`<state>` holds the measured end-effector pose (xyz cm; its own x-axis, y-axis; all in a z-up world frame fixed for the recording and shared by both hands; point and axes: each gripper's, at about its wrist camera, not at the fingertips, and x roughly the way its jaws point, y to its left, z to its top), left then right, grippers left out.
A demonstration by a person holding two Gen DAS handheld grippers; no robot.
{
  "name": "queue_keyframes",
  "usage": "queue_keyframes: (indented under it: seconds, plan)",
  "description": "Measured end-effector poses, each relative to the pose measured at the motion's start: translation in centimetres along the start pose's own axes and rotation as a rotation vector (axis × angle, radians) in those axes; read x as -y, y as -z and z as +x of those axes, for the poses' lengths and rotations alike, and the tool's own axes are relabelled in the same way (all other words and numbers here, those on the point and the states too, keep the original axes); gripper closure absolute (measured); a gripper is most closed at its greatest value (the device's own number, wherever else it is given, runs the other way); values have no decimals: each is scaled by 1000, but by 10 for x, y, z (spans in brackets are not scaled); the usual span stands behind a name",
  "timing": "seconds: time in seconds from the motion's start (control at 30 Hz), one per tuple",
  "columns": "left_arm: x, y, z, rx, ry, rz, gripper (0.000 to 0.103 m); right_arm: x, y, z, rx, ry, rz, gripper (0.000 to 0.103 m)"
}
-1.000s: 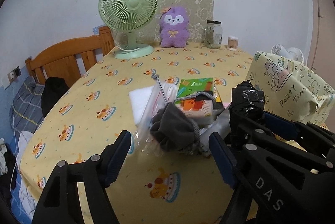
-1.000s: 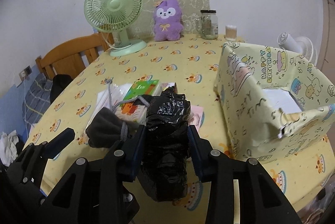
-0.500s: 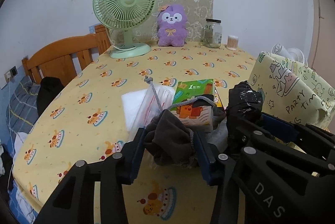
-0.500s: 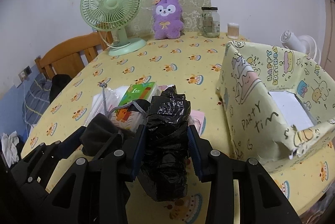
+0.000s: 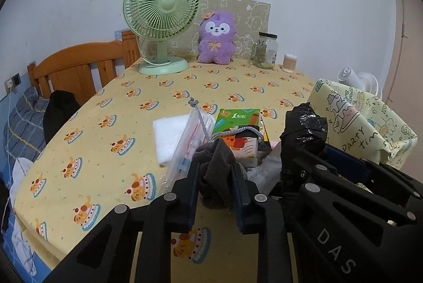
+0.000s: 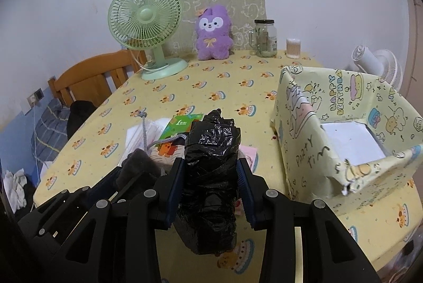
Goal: Organize soft objects
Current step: 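Lift the black bundle and grey cloth and carry both toward the fabric box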
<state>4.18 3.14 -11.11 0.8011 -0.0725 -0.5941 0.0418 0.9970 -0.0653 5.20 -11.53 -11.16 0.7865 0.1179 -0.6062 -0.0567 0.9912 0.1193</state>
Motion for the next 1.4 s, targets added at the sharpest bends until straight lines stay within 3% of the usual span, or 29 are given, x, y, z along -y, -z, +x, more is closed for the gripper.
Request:
queue_keyframes:
  seconds: [0.27,0.77,1.0,1.4]
  plan:
    - [1,-17,-8,-22,11,25,83,-3,-12,-9,-16,25,28,59]
    - [27,-74,-22,33,63,108,83,14,-64,-37,47,87,84,59]
    - [48,-85,-36,87,45,85,83,32,-78,-55,98,66,45,59]
    - [85,-97,-47,104,10,68,83,67,-93,-73,117,9,24,59]
